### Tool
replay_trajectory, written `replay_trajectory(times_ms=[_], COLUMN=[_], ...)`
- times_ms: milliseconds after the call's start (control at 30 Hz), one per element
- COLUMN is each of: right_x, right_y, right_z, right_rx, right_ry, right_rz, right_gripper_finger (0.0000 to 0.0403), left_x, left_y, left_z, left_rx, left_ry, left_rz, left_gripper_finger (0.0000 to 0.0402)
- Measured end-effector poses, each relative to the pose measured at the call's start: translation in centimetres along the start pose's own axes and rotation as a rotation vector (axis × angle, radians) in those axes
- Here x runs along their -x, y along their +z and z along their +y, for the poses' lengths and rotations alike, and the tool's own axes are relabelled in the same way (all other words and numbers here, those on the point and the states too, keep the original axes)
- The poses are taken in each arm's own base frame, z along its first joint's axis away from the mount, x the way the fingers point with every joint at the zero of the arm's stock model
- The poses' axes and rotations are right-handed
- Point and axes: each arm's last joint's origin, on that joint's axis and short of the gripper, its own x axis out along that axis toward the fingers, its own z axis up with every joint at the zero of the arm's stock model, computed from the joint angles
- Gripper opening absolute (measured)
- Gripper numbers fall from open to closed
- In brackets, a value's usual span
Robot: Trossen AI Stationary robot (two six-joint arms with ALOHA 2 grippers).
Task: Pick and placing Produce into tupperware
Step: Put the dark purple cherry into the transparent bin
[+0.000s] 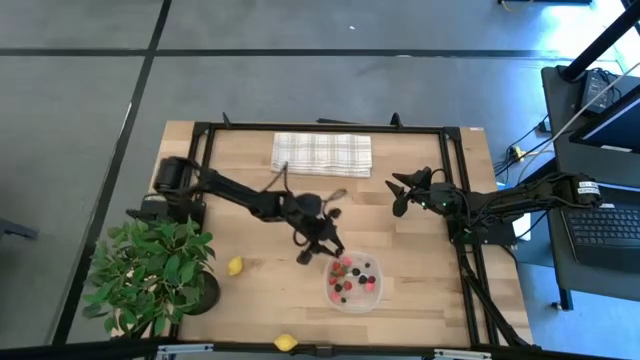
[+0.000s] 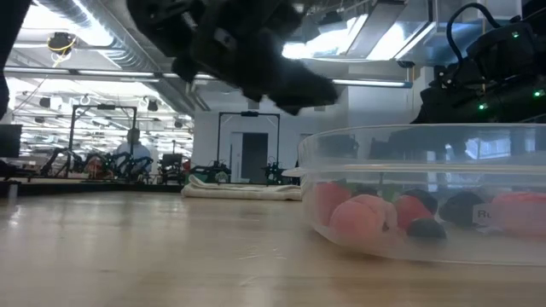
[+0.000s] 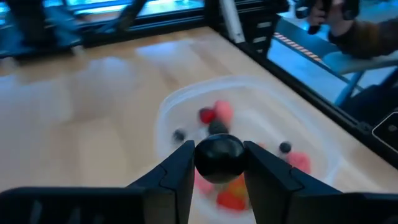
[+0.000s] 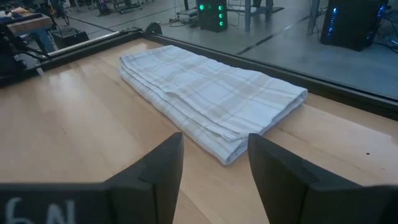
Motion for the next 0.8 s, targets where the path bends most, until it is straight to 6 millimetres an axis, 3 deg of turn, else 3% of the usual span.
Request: replay_trajectory(times_ms=[233, 467, 800], right_x=[0.0, 0.0, 0.0], right_y=[0.0, 0.0, 0.0], right_z=[0.0, 0.0, 0.0], right_rx=[0.000, 0.001, 0.001], right_ry=[0.000, -0.001, 0.000], right_rz=[0.000, 0.000, 0.001], right_gripper_finger=[0.0182, 0.0182, 0.0182], left_x=[-5.2, -9.2, -12.3], left_y=[1.0, 0.0, -1.3], left_z=[-0.8, -1.4, -2.9], left_rx=[-0.062, -0.071, -0.107], left_ry=[-0.090, -0.137, -0.177], left_rz=[-0.014, 0.012, 0.036], left_gripper_finger=[0.0113, 0.0116, 0.0120])
